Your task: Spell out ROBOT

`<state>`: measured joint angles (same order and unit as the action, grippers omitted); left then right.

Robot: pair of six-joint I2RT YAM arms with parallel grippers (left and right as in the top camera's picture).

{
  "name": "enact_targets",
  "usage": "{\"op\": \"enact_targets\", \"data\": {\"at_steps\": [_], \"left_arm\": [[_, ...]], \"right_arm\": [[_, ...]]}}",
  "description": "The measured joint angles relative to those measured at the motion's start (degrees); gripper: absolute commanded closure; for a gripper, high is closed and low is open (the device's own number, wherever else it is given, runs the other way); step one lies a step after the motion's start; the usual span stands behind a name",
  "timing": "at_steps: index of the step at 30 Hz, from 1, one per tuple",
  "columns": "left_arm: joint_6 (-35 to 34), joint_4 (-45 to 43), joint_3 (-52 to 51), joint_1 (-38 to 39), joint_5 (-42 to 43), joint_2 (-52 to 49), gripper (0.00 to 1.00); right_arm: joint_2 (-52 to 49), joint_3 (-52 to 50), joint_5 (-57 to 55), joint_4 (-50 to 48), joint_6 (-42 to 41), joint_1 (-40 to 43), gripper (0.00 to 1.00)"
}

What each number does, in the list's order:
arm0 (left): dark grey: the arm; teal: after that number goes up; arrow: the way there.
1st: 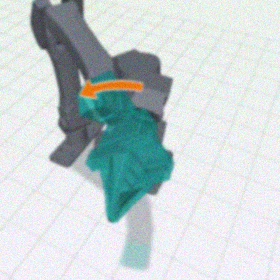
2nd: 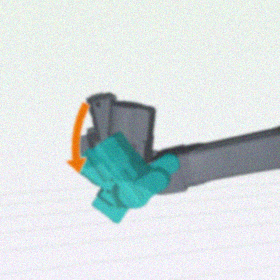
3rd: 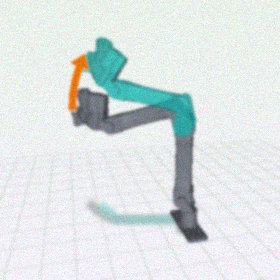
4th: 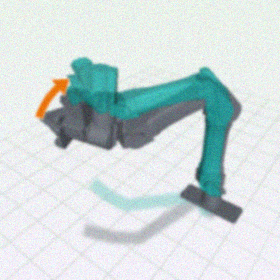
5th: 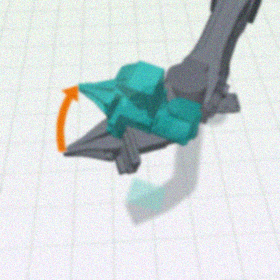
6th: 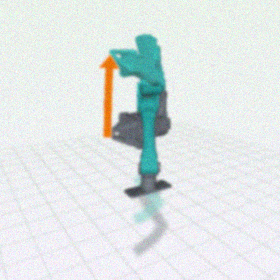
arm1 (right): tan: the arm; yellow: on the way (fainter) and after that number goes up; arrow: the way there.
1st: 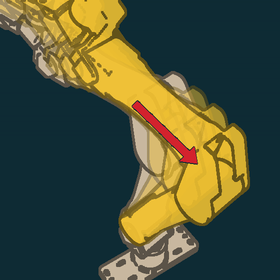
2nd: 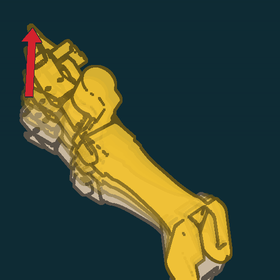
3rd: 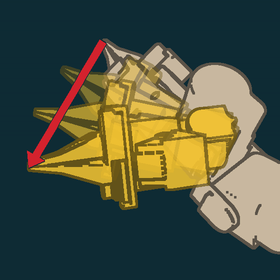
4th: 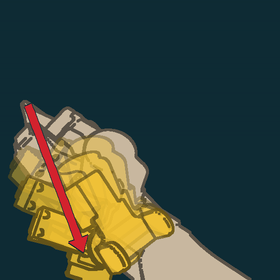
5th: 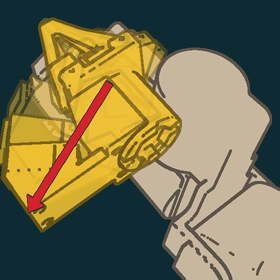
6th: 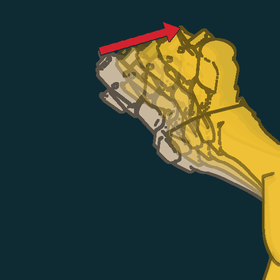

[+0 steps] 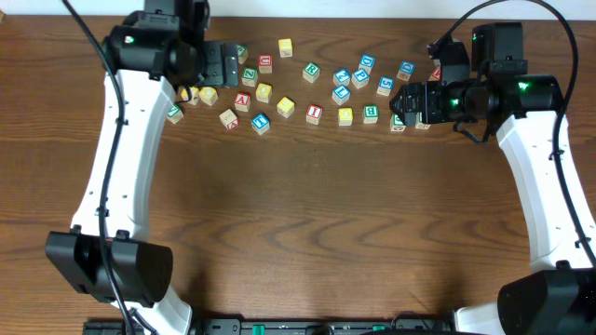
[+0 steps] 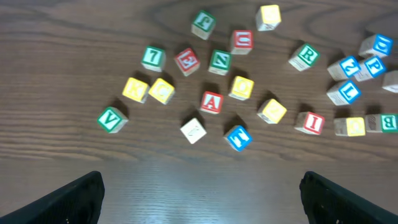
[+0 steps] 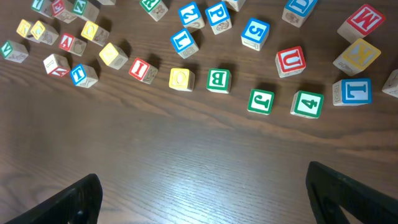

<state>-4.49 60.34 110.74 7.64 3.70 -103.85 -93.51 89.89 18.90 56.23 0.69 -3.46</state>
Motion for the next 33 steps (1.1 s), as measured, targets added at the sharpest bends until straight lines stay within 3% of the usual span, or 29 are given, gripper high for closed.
{"op": "enact_targets", "data": {"at_steps": [17, 33], "left_arm": [[0.00, -1.51, 0.00, 2.84, -0.02, -7.48, 0.01], [0.00, -2.71, 0.00, 6.14, -0.02, -8.44, 0.01]], "right_arm": [[0.00, 0.02, 0.00, 0.04, 0.00, 0.00, 0.01], [0.00, 0.02, 0.00, 0.04, 0.00, 0.00, 0.01]]}}
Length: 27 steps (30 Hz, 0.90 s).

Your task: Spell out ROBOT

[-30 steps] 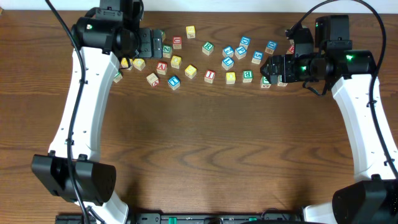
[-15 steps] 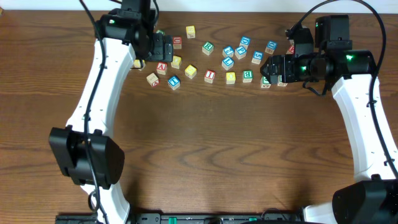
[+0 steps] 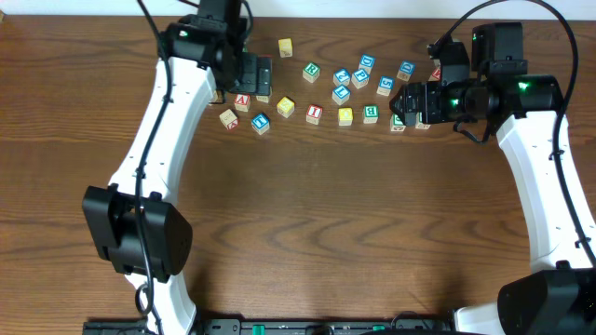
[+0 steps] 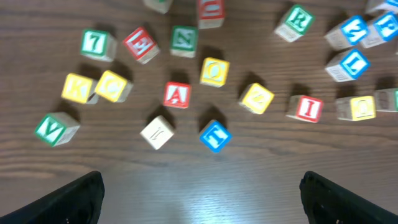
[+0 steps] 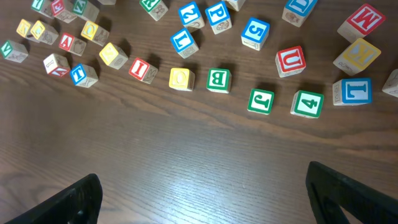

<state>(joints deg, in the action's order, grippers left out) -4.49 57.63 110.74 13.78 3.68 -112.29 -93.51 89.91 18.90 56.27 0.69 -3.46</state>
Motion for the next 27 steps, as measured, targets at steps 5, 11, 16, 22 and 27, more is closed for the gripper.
{"op": "enact_targets", "data": {"at_steps": [5, 11, 16, 22, 27], "left_arm": [[-0.11, -1.11, 0.00, 1.81, 0.00, -0.04, 0.01], [-1.51, -1.29, 0.00, 2.91, 0.00, -1.20, 0.01], [-2.38, -1.29, 0.00, 3.58, 0.00, -2.80, 0.01], [-2.99, -1.92, 0.00, 4.55, 0.00, -3.13, 0.01], [-3.02, -1.79, 0.00, 4.81, 0.00, -3.13, 0.01]], "right_arm": [[0.00, 0.00, 0.02, 0.00, 0.00, 0.00, 0.01], [0.00, 0.00, 0.02, 0.00, 0.00, 0.00, 0.01], [0.00, 0.00, 0.02, 0.00, 0.00, 0.00, 0.01], [0.00, 0.00, 0.02, 0.02, 0.00, 0.00, 0.01], [0.00, 0.00, 0.02, 0.02, 0.00, 0.00, 0.01]]}}
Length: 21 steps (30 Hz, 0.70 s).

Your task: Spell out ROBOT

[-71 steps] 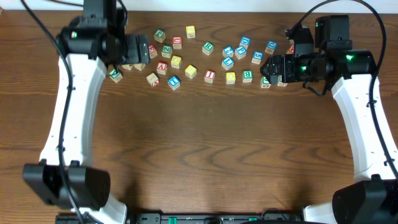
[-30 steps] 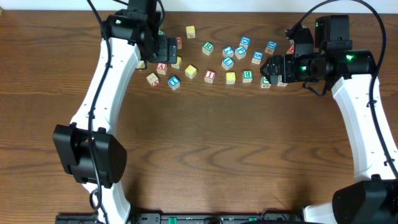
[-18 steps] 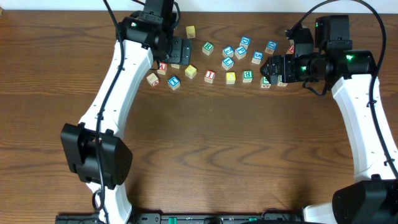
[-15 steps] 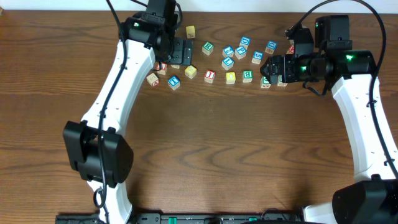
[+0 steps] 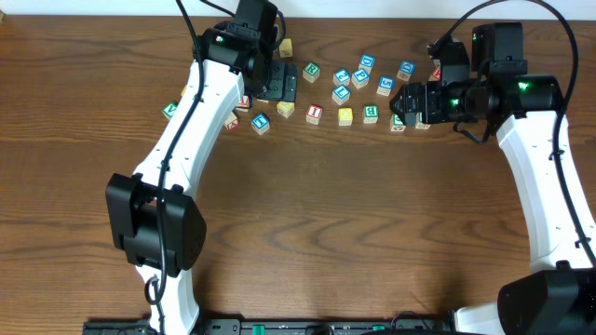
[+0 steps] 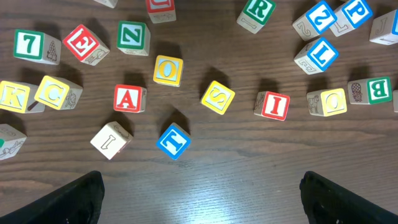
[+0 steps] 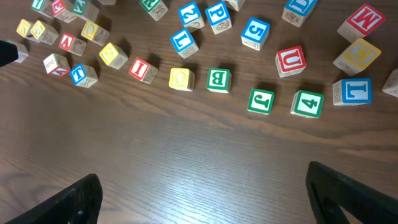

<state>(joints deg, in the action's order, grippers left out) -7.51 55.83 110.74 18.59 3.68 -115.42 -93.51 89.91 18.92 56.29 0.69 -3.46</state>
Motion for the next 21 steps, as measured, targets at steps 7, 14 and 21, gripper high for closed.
{"op": "enact_targets", "data": {"at_steps": [7, 14, 21], "left_arm": [[0.00, 0.42, 0.00, 0.00, 0.00, 0.00, 0.01], [0.00, 0.52, 0.00, 0.00, 0.00, 0.00, 0.01], [0.00, 0.52, 0.00, 0.00, 0.00, 0.00, 0.01]], "right_arm": [[0.00, 0.00, 0.00, 0.00, 0.00, 0.00, 0.01], [0.00, 0.00, 0.00, 0.00, 0.00, 0.00, 0.01], [0.00, 0.00, 0.00, 0.00, 0.00, 0.00, 0.01]]}}
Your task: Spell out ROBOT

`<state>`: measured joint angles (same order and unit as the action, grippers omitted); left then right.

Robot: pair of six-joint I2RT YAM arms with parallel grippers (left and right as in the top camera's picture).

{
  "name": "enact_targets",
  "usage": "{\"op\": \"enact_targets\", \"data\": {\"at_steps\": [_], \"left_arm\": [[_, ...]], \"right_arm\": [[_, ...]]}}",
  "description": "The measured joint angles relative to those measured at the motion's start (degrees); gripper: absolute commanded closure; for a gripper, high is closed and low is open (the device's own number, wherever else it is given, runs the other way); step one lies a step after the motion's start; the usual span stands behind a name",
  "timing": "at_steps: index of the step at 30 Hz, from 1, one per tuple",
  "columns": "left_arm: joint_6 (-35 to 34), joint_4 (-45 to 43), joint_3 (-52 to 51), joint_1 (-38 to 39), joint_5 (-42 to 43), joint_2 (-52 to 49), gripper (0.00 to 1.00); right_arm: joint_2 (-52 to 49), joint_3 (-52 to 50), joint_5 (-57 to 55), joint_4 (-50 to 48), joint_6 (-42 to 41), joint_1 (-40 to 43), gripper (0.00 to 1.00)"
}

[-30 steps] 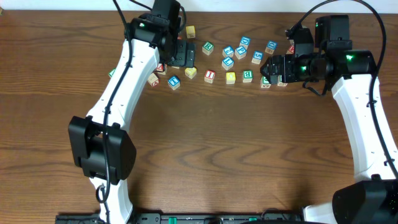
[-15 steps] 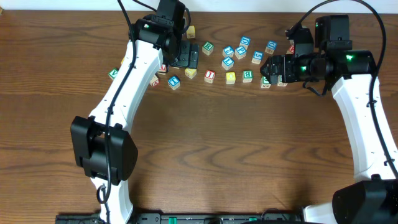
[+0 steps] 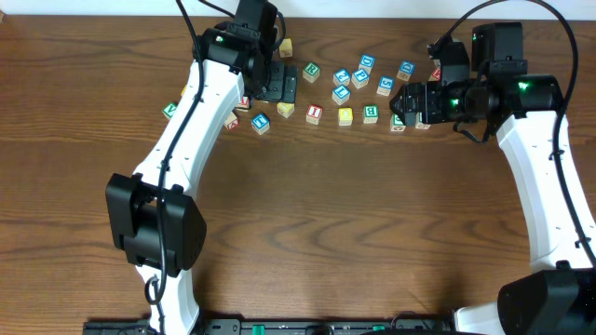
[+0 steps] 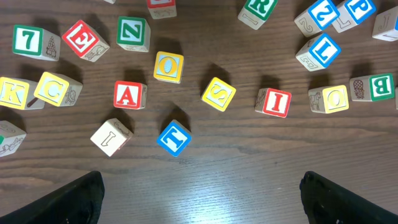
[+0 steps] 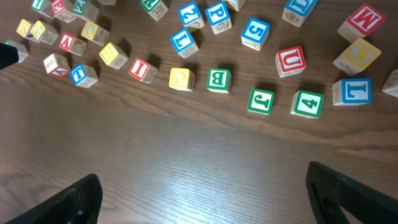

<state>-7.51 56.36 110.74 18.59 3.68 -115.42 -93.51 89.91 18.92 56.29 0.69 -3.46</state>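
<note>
Lettered wooden blocks lie scattered along the far side of the table [image 3: 307, 214]. The left wrist view holds a green R [image 4: 256, 11], a yellow O [image 4: 168, 66], a second yellow O [image 4: 328, 99], a green B [image 4: 380, 87] and a blue T [image 4: 174, 138]. My left gripper [image 4: 200, 202] hangs open above bare wood just in front of the T, holding nothing. My right gripper [image 5: 202, 193] is open too, in front of the green B [image 5: 218, 79] and a yellow O [image 5: 181, 78]. In the overhead view the left gripper [image 3: 279, 84] hovers over the cluster's left part and the right gripper [image 3: 405, 100] is at its right end.
Other blocks sit among them: a red A [image 4: 129, 95], yellow S [image 4: 218, 94], red I [image 4: 273, 102], red E [image 4: 86, 40], green Z [image 4: 132, 33]. On the right are a green J [image 5: 261, 101], green 4 [image 5: 307, 103], blue L [image 5: 355, 91] and red U [image 5: 290, 61].
The left wrist view has shifted a hair, so the blocks sit slightly higher in it. No block has moved and both grippers remain open.
My left gripper was open over the left end of the block cluster. It then stood farther right, and later over the A, O, S and T blocks, where it stays now. The right arm has held still throughout, and no block was touched.
</note>
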Motion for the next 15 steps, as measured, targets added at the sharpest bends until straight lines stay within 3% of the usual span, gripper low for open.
{"op": "enact_targets", "data": {"at_steps": [15], "left_arm": [[0.35, 0.68, 0.00, -0.57, -1.03, 0.00, 0.01]], "right_arm": [[0.00, 0.02, 2.84, -2.86, 0.00, 0.00, 0.01]]}}
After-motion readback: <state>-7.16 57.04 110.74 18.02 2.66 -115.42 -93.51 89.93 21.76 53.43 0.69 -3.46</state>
